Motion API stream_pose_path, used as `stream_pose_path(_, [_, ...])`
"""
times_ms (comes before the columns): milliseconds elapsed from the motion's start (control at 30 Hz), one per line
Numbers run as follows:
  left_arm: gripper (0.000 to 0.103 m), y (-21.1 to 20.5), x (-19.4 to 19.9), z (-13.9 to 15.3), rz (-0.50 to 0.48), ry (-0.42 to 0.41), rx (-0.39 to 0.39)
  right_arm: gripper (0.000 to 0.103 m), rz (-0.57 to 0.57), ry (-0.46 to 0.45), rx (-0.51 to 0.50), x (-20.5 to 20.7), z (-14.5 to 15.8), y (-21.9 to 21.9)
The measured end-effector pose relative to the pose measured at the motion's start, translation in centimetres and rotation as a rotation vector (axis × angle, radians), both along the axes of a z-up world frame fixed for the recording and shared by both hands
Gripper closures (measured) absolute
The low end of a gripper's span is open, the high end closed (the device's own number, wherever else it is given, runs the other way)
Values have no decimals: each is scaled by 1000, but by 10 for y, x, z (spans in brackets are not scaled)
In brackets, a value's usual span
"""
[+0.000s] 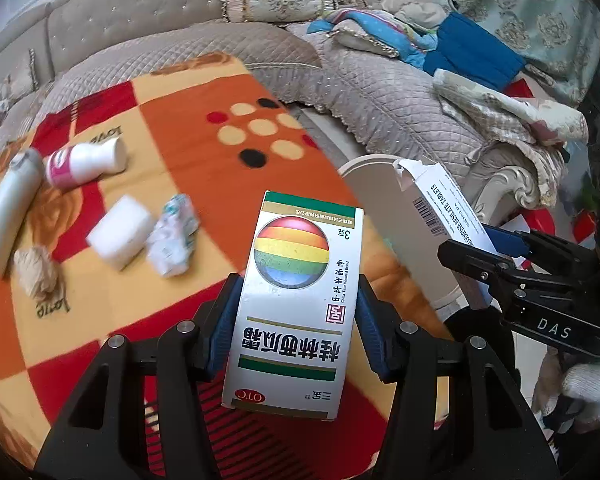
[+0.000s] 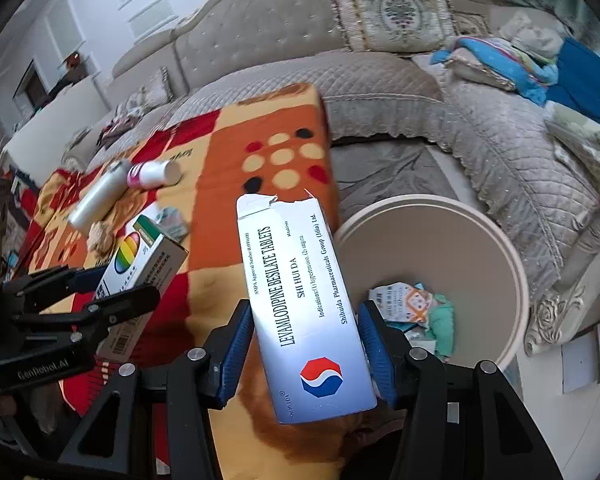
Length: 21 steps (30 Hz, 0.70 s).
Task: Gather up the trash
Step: 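Carry the tablet box and rainbow box over the white bin with both tools, then open the right tool over the bin while the left tool releases the rainbow box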
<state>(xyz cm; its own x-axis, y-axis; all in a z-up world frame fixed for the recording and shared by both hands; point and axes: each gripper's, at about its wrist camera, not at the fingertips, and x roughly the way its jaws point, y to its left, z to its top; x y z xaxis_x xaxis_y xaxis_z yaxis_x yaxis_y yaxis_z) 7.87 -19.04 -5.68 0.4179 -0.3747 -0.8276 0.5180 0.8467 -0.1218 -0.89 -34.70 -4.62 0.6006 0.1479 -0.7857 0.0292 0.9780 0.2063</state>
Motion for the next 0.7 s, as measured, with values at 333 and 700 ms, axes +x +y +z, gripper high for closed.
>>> stream_pose_path(333, [50,-29,3,-1,-26,-14,14,51,-74,-10,25,-4,3,-34])
stream_pose_path(700, [50,-40,4,-3,-37,-19,21,51,-104,-2,40,-10,-3,-49])
